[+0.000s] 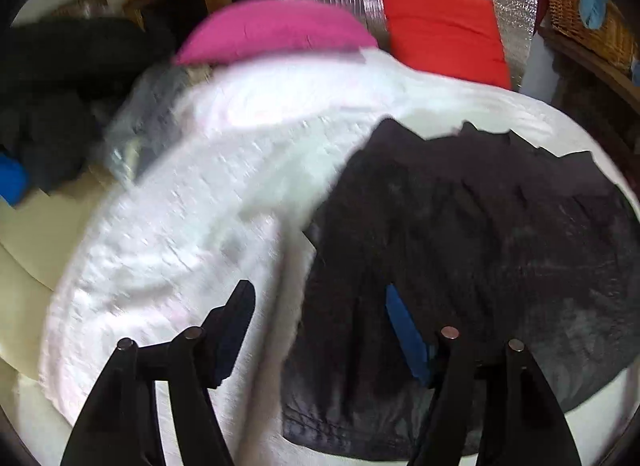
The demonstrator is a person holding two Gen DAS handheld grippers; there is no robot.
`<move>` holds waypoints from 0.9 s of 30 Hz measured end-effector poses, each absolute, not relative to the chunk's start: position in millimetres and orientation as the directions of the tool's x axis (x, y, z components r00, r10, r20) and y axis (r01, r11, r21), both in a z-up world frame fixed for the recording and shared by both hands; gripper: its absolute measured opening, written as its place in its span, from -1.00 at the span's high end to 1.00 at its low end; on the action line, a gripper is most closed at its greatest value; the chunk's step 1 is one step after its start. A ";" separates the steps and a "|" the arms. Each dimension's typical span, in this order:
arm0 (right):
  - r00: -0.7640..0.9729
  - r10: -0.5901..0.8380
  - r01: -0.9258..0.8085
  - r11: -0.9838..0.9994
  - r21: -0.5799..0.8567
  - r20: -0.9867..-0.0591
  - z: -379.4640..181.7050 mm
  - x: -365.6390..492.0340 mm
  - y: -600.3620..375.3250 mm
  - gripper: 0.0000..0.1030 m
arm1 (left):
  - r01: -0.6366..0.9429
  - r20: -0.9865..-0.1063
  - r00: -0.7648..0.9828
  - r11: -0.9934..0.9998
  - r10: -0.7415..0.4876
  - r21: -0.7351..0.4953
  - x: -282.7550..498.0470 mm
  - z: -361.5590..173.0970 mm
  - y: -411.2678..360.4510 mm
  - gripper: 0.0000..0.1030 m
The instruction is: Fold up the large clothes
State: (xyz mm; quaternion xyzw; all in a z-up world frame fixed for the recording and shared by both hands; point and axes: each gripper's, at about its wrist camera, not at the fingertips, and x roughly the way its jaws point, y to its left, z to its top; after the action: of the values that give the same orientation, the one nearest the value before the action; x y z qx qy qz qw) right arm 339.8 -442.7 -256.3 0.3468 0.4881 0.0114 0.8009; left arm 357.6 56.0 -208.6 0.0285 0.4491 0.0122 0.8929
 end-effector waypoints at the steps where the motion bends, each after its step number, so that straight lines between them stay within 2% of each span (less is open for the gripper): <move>1: 0.549 0.367 0.306 0.748 0.589 -0.751 -249.5 336.0 -445.5 -0.32 | 0.016 -0.823 0.569 1.000 0.004 0.016 360.1 -211.7 60.8 -0.51; 3: 0.592 0.392 0.271 0.726 0.632 -0.704 -238.9 329.8 -451.0 -0.58 | 0.031 -0.849 0.520 0.996 -0.092 -0.088 364.8 -216.6 72.4 -0.52; 4: 0.612 0.401 0.259 0.713 0.651 -0.682 -235.2 326.7 -454.5 -0.60 | 0.032 -0.856 0.501 0.991 -0.128 -0.130 366.2 -219.1 77.2 -0.53; 7: 0.627 0.422 0.246 0.690 0.681 -0.654 -236.1 324.9 -458.4 -0.60 | 0.042 -0.869 0.419 0.961 -0.264 -0.272 371.4 -230.3 91.0 -0.55; 11: 0.563 0.435 0.269 0.708 0.653 -0.703 -253.6 336.8 -455.8 -0.60 | 0.023 -0.869 0.368 0.937 -0.332 -0.348 373.4 -243.6 97.6 -0.55; 14: 0.532 0.437 0.295 0.708 0.642 -0.726 -269.7 341.1 -455.3 -0.61 | 0.008 -0.843 0.300 0.885 -0.446 -0.465 375.9 -257.8 96.1 -0.53; 16: 0.532 0.451 0.295 0.694 0.656 -0.716 -276.4 343.5 -456.1 -0.63 | 0.000 -0.820 0.277 0.853 -0.501 -0.521 378.9 -263.0 95.2 -0.43; 17: 0.549 0.454 0.281 0.691 0.666 -0.702 -275.4 342.5 -455.4 -0.62 | -0.002 -0.815 0.282 0.849 -0.507 -0.529 379.1 -263.3 94.1 -0.24; 18: 0.551 0.479 0.265 0.676 0.687 -0.684 -275.7 341.1 -455.0 -0.62 | -0.004 -0.809 0.289 0.845 -0.512 -0.535 379.6 -262.8 92.3 -0.18; 20: 0.560 0.494 0.259 0.659 0.706 -0.665 -276.9 339.5 -452.5 -0.52 | -0.005 -0.801 0.309 0.842 -0.512 -0.540 379.2 -259.5 90.2 0.04; 21: 0.560 0.490 0.247 0.671 0.699 -0.668 -275.7 339.3 -448.3 -0.38 | 0.000 -0.799 0.321 0.843 -0.509 -0.537 378.8 -256.7 88.4 0.08; 22: 0.556 0.492 0.230 0.684 0.692 -0.671 -273.9 339.8 -444.1 -0.33 | 0.007 -0.794 0.336 0.845 -0.506 -0.535 377.7 -252.7 86.3 0.17; 23: 0.560 0.484 0.213 0.701 0.681 -0.672 -270.1 339.6 -440.4 -0.17 | 0.016 -0.789 0.351 0.845 -0.505 -0.534 376.6 -248.6 84.7 0.25; 24: 0.569 0.471 0.185 0.726 0.663 -0.675 -263.1 339.1 -434.3 -0.07 | 0.031 -0.781 0.370 0.847 -0.503 -0.531 375.6 -243.0 82.8 0.27; 27: 0.620 0.461 0.109 0.751 0.651 -0.635 -240.9 331.8 -424.4 0.00 | 0.061 -0.771 0.411 0.858 -0.487 -0.510 373.5 -231.4 78.8 0.29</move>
State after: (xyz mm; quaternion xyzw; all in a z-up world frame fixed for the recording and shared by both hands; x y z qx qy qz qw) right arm 331.8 -424.4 -240.9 0.3367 0.4231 0.1054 0.8346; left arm 373.5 78.8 -231.4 -0.2066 0.5160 -0.1682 0.8141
